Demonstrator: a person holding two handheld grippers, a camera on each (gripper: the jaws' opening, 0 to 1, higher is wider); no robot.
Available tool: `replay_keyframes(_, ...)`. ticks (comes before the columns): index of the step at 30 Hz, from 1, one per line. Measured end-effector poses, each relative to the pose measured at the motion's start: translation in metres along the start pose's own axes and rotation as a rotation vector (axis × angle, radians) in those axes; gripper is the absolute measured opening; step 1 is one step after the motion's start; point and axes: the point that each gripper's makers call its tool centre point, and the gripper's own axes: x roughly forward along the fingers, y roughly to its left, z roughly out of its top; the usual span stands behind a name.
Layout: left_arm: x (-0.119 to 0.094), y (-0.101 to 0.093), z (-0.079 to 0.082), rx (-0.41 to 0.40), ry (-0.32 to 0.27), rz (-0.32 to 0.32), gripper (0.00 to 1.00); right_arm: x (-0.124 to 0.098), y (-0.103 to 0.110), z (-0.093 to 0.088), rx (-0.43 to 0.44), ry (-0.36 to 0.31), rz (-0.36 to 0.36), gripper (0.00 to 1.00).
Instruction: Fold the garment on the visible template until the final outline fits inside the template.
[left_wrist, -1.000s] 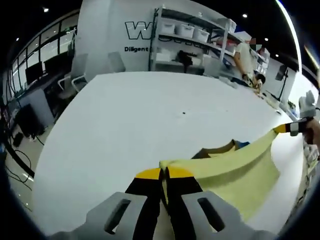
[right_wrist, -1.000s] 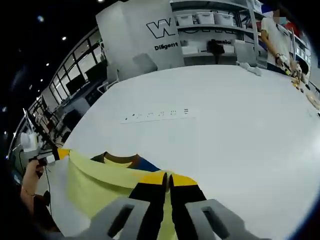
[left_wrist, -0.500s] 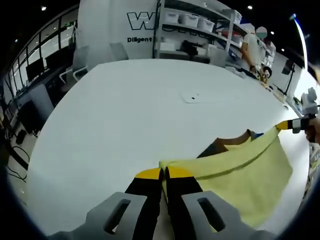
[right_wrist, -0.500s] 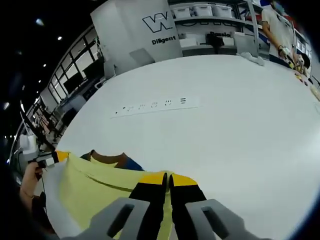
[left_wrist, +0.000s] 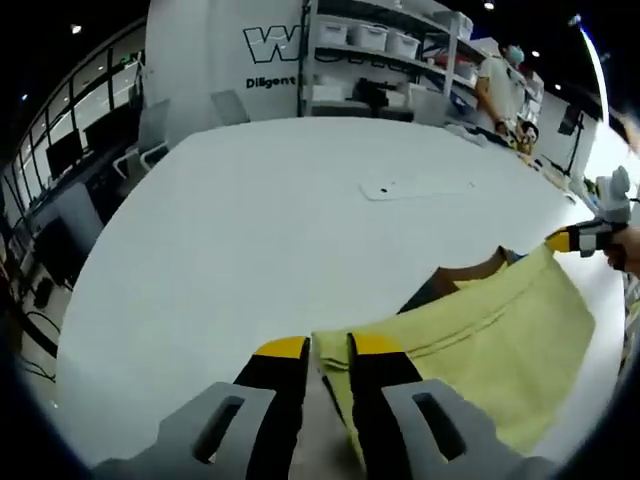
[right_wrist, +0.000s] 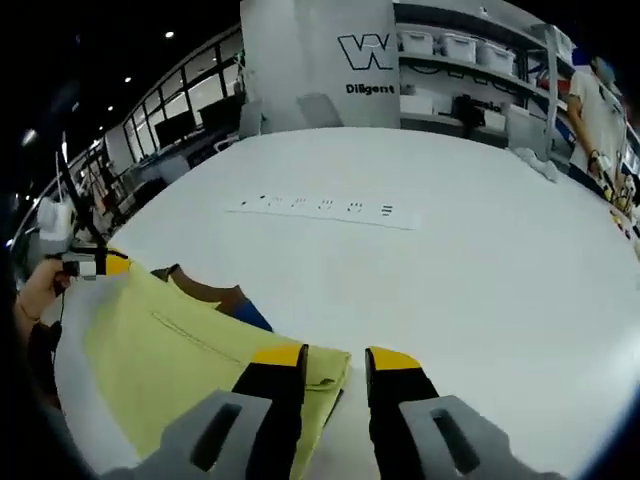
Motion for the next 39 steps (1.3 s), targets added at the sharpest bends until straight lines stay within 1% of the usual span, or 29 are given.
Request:
replay_keyframes(1, -0.002, 0.001, 0.003, 0.054, -0.021, 0.002, 0.45, -0.002, 0.004, 0.001, -0.048, -0.011, 0.023, 0.26)
replay_keyframes(2, -0.005, -0.001, 0.003, 0.093, -0.025, -0.012, 0.53, -0.005, 0.005, -0.002, -0.087, -0.003, 0.017, 0.28)
replay_keyframes(3, -0.006, -0.002, 0.004, 0.122, -0.037, -0.024, 0.55, -0.007, 0.005, -0.002, -0.130, -0.007, 0.017, 0.30)
replay_keyframes(5, -0.008, -0.005, 0.000, 0.163, -0.029, -0.050, 0.53, -0.011, 0.009, -0.005, -0.179, -0.001, 0.024, 0.34)
replay_keyframes(6, -0.010, -0.006, -0.002, 0.197, -0.030, -0.056, 0.53, -0.013, 0.015, -0.008, -0.223, -0.001, 0.047, 0.36)
replay_keyframes(7, -0.010, -0.006, -0.006, 0.265, -0.015, -0.051, 0.54, -0.014, 0.016, -0.011, -0.227, 0.005, 0.048, 0.39)
replay_keyframes(8, -0.010, -0.006, -0.008, 0.282, -0.011, -0.050, 0.55, -0.015, 0.017, -0.012, -0.235, 0.009, 0.049, 0.40)
replay_keyframes(9, -0.010, -0.007, -0.015, 0.326, 0.011, -0.048, 0.57, -0.015, 0.018, -0.017, -0.280, 0.026, 0.049, 0.41)
replay_keyframes(10, -0.009, -0.007, -0.017, 0.341, 0.014, -0.042, 0.58, -0.014, 0.018, -0.019, -0.298, 0.031, 0.045, 0.41)
replay_keyframes(12, -0.007, -0.005, -0.020, 0.330, 0.015, -0.017, 0.59, -0.012, 0.016, -0.022, -0.322, 0.039, 0.030, 0.41)
replay_keyframes(14, -0.006, -0.005, -0.019, 0.333, 0.008, -0.010, 0.58, -0.009, 0.011, -0.023, -0.340, 0.047, 0.006, 0.40)
replay_keyframes(16, -0.002, -0.003, -0.020, 0.348, 0.020, 0.006, 0.58, -0.005, 0.008, -0.024, -0.364, 0.056, -0.007, 0.41)
replay_keyframes(17, -0.001, -0.003, -0.017, 0.347, 0.009, 0.009, 0.57, -0.004, 0.006, -0.024, -0.362, 0.061, -0.016, 0.41)
replay_keyframes(19, 0.002, -0.002, -0.014, 0.337, 0.003, 0.012, 0.57, -0.001, 0.004, -0.022, -0.361, 0.059, -0.021, 0.40)
replay_keyframes(20, 0.005, 0.001, -0.009, 0.323, -0.012, 0.032, 0.57, 0.003, 0.002, -0.018, -0.343, 0.048, -0.025, 0.40)
replay_keyframes(22, 0.008, 0.002, -0.008, 0.316, -0.016, 0.032, 0.58, 0.007, -0.002, -0.011, -0.312, 0.030, -0.036, 0.40)
replay_keyframes(25, 0.014, 0.011, -0.004, 0.216, -0.032, 0.067, 0.54, 0.015, -0.007, -0.004, -0.232, 0.004, -0.047, 0.40)
replay_keyframes(26, 0.015, 0.014, -0.005, 0.180, -0.028, 0.082, 0.52, 0.018, -0.008, -0.001, -0.201, -0.007, -0.049, 0.39)
replay_keyframes(27, 0.017, 0.016, -0.004, 0.176, -0.027, 0.087, 0.51, 0.019, -0.010, 0.001, -0.160, -0.019, -0.058, 0.39)
replay_keyframes(28, 0.018, 0.020, -0.006, 0.132, -0.017, 0.102, 0.51, 0.020, -0.011, 0.002, -0.130, -0.025, -0.058, 0.38)
replay_keyframes(29, 0.019, 0.020, -0.006, 0.104, -0.025, 0.099, 0.51, 0.022, -0.013, 0.003, -0.085, -0.027, -0.063, 0.38)
replay_keyframes(32, 0.021, 0.022, -0.008, -0.022, -0.027, 0.087, 0.50, 0.021, -0.020, 0.004, -0.015, -0.038, -0.087, 0.34)
replay_keyframes(33, 0.021, 0.022, -0.008, -0.058, -0.028, 0.080, 0.49, 0.021, -0.020, 0.006, 0.009, -0.054, -0.074, 0.32)
replay_keyframes(34, 0.022, 0.024, -0.009, -0.074, -0.024, 0.074, 0.48, 0.020, -0.018, 0.007, 0.029, -0.061, -0.060, 0.32)
replay_keyframes(35, 0.021, 0.026, -0.008, -0.080, -0.028, 0.070, 0.48, 0.018, -0.016, 0.006, 0.072, -0.060, -0.050, 0.33)
replay_keyframes(36, 0.020, 0.026, -0.010, -0.102, -0.021, 0.074, 0.47, 0.017, -0.015, 0.007, 0.091, -0.070, -0.044, 0.35)
replay_keyframes(37, 0.017, 0.029, -0.012, -0.142, -0.013, 0.088, 0.46, 0.016, -0.014, 0.007, 0.124, -0.076, -0.040, 0.36)
replay_keyframes(38, 0.016, 0.029, -0.013, -0.173, -0.010, 0.078, 0.46, 0.014, -0.012, 0.004, 0.164, -0.057, -0.021, 0.38)
replay_keyframes(39, 0.016, 0.028, -0.013, -0.180, -0.012, 0.068, 0.46, 0.014, -0.012, 0.003, 0.184, -0.057, -0.024, 0.41)
